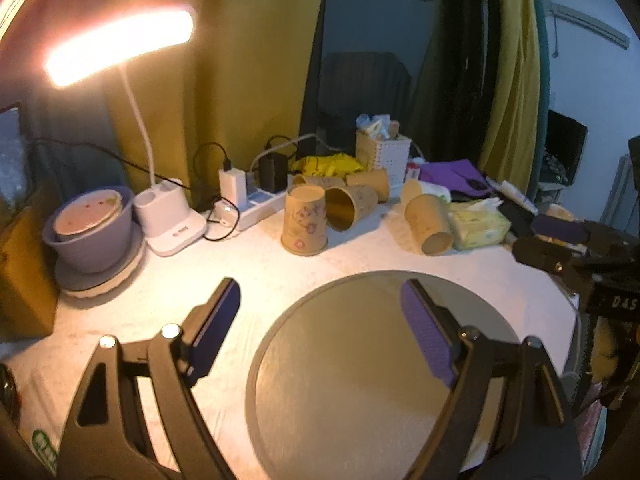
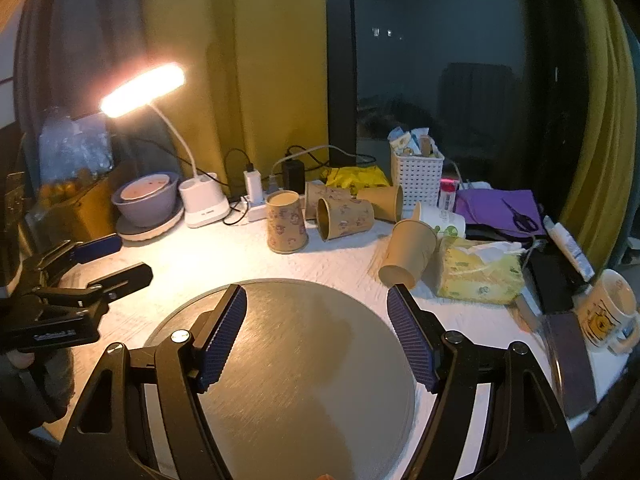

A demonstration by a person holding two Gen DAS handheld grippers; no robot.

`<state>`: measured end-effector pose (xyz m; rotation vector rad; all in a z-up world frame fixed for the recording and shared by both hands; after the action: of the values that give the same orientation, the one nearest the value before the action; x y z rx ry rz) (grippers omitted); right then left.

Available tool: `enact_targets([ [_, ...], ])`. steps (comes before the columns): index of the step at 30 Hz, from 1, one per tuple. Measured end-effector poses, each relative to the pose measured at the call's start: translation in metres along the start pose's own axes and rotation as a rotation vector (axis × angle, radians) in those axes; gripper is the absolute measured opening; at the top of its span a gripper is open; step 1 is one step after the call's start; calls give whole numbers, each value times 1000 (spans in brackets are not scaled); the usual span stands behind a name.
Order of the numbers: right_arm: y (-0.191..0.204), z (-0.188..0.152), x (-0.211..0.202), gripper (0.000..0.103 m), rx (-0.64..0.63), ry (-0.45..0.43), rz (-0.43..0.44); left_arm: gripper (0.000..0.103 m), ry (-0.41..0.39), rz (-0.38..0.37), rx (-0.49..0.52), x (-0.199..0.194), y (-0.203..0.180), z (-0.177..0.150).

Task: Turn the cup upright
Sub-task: 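Move the left tool toward the upside-down floral paper cup by the power strip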

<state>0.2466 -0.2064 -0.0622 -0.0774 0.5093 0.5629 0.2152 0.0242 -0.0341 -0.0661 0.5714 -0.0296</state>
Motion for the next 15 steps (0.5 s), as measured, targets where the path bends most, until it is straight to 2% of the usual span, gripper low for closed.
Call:
enact_targets([
  [15,-52,29,104,76,41,74,11,83,92,-16,-43,131,11,29],
])
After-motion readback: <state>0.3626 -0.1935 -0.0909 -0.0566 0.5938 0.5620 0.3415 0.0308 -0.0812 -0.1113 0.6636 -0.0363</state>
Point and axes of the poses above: each gripper's, at about its wrist camera, not at the fingertips, and x roughly the way its jaws point, y to its left, z to its top, the point moved 2 cm from there along x, roughly the way its jaws point, and after that the axes turned 1 degree about x, right-handed, at the moved point
